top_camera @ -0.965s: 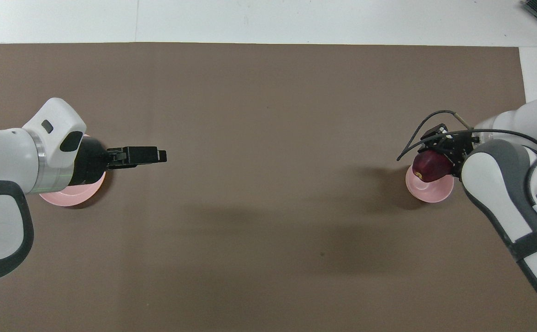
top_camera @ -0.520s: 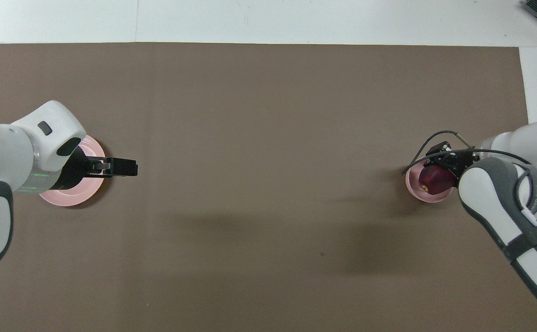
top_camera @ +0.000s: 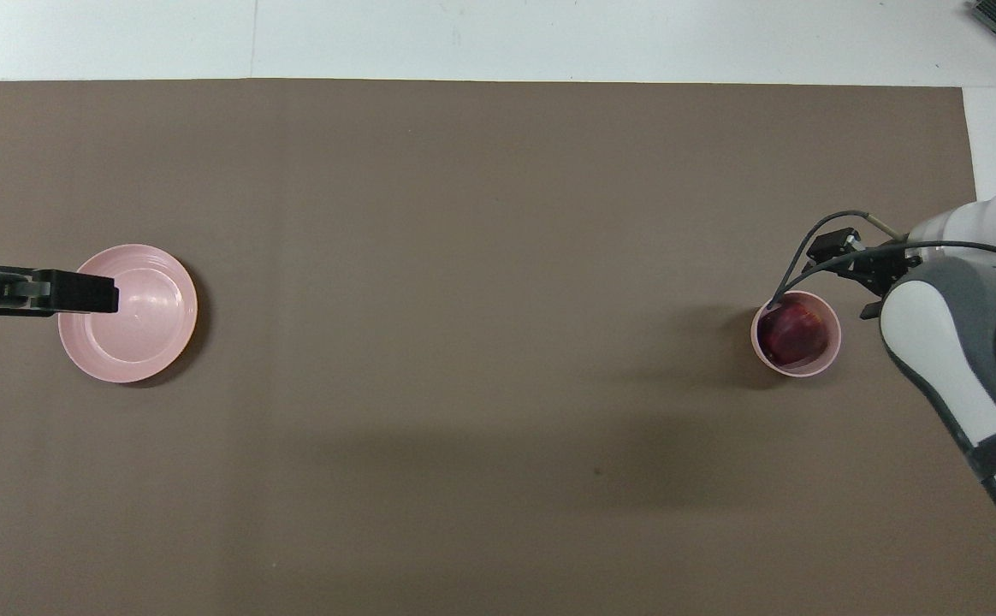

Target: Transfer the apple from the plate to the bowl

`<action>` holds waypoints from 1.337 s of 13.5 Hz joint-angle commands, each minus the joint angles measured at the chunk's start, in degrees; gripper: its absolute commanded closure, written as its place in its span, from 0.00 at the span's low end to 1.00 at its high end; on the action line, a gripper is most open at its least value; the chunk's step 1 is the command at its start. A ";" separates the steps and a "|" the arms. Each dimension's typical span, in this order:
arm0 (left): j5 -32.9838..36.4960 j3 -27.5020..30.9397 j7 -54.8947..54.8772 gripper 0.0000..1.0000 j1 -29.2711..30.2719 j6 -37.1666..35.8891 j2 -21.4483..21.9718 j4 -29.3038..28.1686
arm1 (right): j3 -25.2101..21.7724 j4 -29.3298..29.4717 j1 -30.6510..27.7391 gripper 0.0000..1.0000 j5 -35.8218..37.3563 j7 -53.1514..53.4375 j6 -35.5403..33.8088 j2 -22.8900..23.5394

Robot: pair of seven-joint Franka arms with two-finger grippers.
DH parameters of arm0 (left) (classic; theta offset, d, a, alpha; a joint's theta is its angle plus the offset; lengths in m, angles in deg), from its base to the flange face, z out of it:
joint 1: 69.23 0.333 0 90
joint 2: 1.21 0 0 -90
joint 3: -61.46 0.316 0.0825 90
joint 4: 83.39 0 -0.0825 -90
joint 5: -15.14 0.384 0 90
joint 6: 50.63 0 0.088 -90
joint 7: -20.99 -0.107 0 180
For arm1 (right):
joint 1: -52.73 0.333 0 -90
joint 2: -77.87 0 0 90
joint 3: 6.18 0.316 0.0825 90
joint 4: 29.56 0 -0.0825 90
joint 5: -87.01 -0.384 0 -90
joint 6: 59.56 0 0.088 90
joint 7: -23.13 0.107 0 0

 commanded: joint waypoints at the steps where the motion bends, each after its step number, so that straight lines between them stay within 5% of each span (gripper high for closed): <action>1: -1.77 -0.47 -5.40 0.00 3.72 -1.50 -0.97 1.20 | 0.76 4.15 0.37 0.00 6.05 -6.66 -6.86 -2.54; 9: -3.44 -1.09 1.97 0.00 3.56 2.61 -1.42 0.50 | 3.66 17.61 1.69 0.00 2.99 -8.44 -29.46 -4.84; 18: -3.20 -0.74 0.05 0.00 4.27 0.09 -0.88 -0.13 | 3.31 17.44 1.52 0.00 1.76 -8.53 -28.95 -5.72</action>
